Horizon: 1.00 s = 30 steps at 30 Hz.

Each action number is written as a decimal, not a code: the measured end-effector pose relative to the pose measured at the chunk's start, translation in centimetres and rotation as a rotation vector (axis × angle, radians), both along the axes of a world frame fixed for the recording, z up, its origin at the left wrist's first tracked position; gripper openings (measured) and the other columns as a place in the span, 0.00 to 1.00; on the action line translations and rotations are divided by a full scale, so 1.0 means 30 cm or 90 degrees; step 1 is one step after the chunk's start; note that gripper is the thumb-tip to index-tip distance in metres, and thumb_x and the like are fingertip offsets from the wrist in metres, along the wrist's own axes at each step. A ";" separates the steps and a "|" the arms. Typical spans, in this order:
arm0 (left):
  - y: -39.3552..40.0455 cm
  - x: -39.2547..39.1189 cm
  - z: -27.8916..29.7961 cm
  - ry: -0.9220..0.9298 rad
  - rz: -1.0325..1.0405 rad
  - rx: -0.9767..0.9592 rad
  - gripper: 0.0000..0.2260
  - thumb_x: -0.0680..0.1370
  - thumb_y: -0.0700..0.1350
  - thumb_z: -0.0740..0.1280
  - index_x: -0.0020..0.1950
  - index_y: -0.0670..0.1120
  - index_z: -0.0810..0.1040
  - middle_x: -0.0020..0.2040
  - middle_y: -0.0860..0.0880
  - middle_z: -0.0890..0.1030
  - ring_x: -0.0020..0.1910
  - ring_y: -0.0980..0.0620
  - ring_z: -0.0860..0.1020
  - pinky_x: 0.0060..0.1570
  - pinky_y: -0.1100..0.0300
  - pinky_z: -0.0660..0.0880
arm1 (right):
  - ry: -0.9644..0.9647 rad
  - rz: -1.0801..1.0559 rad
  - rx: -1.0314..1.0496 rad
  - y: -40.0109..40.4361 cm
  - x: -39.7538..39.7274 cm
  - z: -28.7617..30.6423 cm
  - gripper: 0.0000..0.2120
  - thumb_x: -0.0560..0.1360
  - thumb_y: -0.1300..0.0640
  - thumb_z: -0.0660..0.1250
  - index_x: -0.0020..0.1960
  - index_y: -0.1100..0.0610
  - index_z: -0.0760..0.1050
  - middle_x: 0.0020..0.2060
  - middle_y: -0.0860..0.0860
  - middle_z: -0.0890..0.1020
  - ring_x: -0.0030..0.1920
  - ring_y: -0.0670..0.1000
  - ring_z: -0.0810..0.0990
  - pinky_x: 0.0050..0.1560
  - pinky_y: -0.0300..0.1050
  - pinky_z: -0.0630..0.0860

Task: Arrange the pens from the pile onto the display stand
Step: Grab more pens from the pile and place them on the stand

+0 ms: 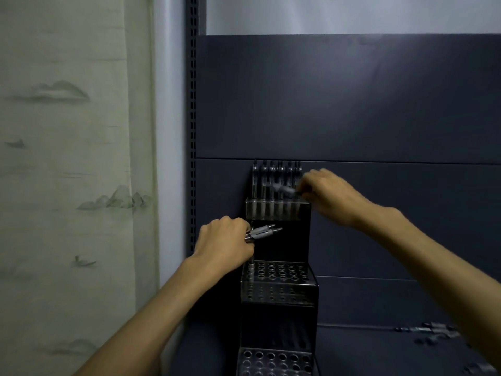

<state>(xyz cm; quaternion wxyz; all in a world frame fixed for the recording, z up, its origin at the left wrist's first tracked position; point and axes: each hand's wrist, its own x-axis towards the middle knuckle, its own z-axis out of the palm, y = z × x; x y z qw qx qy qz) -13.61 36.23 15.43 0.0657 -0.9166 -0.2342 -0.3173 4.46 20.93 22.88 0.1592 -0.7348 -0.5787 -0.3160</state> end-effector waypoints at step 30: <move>0.008 0.012 -0.011 0.009 0.003 0.009 0.04 0.77 0.48 0.63 0.48 0.51 0.78 0.35 0.54 0.70 0.37 0.49 0.70 0.38 0.55 0.65 | 0.266 -0.041 0.220 0.180 0.066 -0.003 0.09 0.76 0.54 0.73 0.53 0.57 0.81 0.48 0.53 0.86 0.53 0.54 0.83 0.55 0.49 0.78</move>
